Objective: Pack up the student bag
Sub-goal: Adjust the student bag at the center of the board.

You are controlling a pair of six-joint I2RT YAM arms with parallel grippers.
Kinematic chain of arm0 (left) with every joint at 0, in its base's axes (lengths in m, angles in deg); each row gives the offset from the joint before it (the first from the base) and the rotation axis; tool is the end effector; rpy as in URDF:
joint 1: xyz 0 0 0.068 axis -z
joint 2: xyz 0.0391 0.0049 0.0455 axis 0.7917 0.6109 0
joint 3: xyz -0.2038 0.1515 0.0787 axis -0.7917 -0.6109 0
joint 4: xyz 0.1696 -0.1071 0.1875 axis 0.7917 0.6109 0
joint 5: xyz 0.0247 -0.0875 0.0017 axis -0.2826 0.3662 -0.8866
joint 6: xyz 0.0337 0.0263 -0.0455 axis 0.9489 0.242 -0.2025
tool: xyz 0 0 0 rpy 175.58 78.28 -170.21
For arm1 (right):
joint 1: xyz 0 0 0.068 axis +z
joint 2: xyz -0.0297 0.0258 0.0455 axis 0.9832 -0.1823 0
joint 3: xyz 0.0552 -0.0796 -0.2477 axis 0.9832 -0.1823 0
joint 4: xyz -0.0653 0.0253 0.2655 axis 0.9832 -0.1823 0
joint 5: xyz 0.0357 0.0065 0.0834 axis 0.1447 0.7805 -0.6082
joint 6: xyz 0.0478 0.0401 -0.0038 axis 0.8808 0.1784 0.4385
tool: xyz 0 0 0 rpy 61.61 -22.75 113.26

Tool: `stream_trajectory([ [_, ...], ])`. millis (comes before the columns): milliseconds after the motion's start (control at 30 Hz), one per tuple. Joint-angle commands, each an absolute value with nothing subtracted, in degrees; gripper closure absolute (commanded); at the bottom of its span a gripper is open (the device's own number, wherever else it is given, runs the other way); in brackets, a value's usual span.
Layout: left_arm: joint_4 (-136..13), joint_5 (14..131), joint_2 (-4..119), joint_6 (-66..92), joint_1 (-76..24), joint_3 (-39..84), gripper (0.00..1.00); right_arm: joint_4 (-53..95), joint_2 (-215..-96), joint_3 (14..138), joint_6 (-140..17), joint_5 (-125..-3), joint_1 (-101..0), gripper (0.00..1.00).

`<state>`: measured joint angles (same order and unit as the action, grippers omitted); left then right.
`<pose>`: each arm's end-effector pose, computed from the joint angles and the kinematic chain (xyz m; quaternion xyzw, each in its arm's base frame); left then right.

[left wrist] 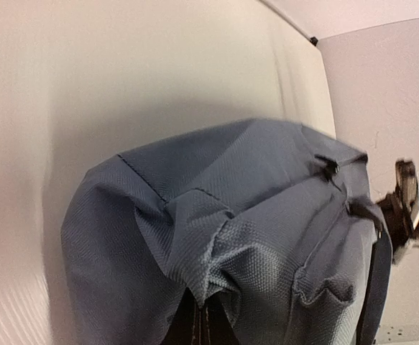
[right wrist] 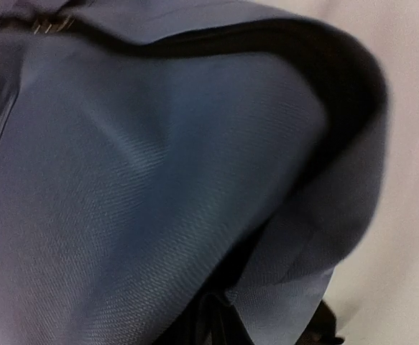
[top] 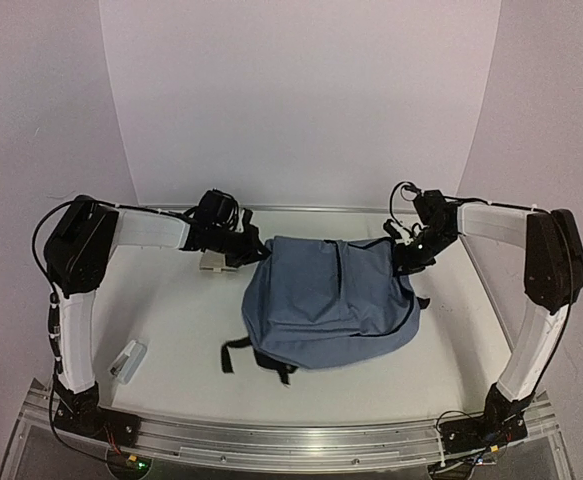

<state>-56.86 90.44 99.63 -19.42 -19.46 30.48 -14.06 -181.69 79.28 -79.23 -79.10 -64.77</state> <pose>0.3835 -0.2731 0.1574 0.0138 0.8870 -0.4180 0.1959 0.3858 0.1203 0.1834 -0.2570 0.9211 0.1980 0.2151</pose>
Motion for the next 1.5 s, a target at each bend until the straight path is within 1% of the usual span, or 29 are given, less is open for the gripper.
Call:
stream_trajectory([
  [0, -51.8, 89.9, 102.5, -12.7, -20.5, 44.9, 1.0, -17.2, -175.5, 74.1, -76.9, -91.1, -62.7, 0.94],
  [33, -51.9, 90.3, 102.4, -12.4, -20.5, 45.4, 1.0, -17.2, -174.8, 73.5, -76.8, -91.4, -62.7, 0.97],
  [67, -51.7, 90.8, 102.3, -11.9, -20.5, 46.0, 1.0, -17.3, -174.2, 72.9, -76.8, -92.2, -62.8, 0.96],
  [133, -48.6, 91.2, 103.2, -10.0, -20.5, 49.0, 1.0, -17.4, -172.9, 70.6, -77.1, -94.6, -62.2, 0.87],
  [167, -47.3, 91.2, 103.4, -9.6, -20.5, 49.9, 1.0, -17.4, -172.3, 69.6, -77.2, -94.4, -62.1, 0.86],
  [200, -46.9, 91.5, 103.3, -9.8, -20.5, 50.0, 1.0, -17.3, -171.9, 69.0, -77.0, -93.3, -62.0, 0.87],
  [233, -47.3, 92.5, 103.0, -10.6, -20.4, 49.1, 1.0, -17.2, -171.6, 69.0, -77.0, -90.7, -62.0, 0.91],
  [300, -49.4, 93.3, 101.4, -12.5, -19.7, 44.7, 1.0, -17.1, -172.0, 71.0, -77.5, -85.4, -62.2, 0.99],
  [333, -50.3, 92.8, 100.0, -13.0, -19.1, 42.1, 1.0, -17.1, -172.5, 72.4, -77.7, -82.8, -62.5, 1.0],
  [433, -52.9, 90.2, 94.2, -14.0, -16.6, 33.7, 1.0, -17.0, -176.3, 77.1, -78.8, -77.4, -64.0, 1.0],
  [533, -53.5, 87.3, 89.2, -14.3, -14.0, 26.5, 1.0, -17.0, -180.1, 82.0, -80.1, -74.8, -65.1, 1.0],
  [667, -52.3, 85.0, 84.8, -14.7, -13.6, 21.2, 1.0, -17.0, -182.3, 84.9, -78.8, -76.8, -65.2, 1.0],
  [867, -51.3, 85.0, 84.0, -14.5, -11.0, 20.9, 1.0, -17.1, -184.8, 89.1, -77.2, -76.1, -65.2, 1.0],
  [1000, -51.1, 83.1, 85.3, -14.5, -11.1, 21.8, 1.0, -17.1, -184.3, 85.4, -78.3, -76.9, -65.2, 1.0],
  [1133, -50.5, 84.4, 88.3, -14.1, -10.7, 25.3, 1.0, -16.9, -182.3, 82.0, -79.6, -75.9, -65.2, 1.0],
  [1167, -50.2, 84.7, 89.0, -13.9, -10.4, 26.0, 1.0, -16.9, -182.0, 82.0, -79.9, -75.0, -65.2, 0.98],
  [1200, -49.3, 84.5, 89.4, -13.5, -10.1, 26.7, 0.99, -17.0, -181.6, 82.7, -80.4, -74.2, -65.2, 0.91],
  [1233, -48.2, 84.1, 89.4, -12.9, -9.8, 27.2, 0.98, -17.0, -181.0, 83.4, -80.9, -73.4, -65.2, 0.84],
  [1267, -47.4, 83.5, 88.9, -12.4, -9.7, 26.9, 0.93, -17.2, -180.2, 84.0, -81.5, -72.8, -65.2, 0.78],
  [1333, -46.7, 80.7, 85.6, -10.7, -9.7, 25.0, 0.66, -17.8, -178.4, 85.3, -82.3, -72.5, -65.2, 0.55],
  [1367, -46.0, 78.7, 84.0, -9.2, -9.8, 24.0, 0.55, -18.5, -177.5, 86.2, -82.7, -72.8, -65.2, 0.48],
  [1400, -45.0, 76.0, 81.6, -8.0, -9.8, 23.5, 0.44, -19.0, -176.8, 87.2, -82.8, -73.0, -65.2, 0.43],
  [1467, -42.4, 73.5, 78.1, -4.6, -10.5, 23.7, 0.34, -20.2, -175.5, 88.7, -82.1, -74.0, -65.2, 0.4],
])
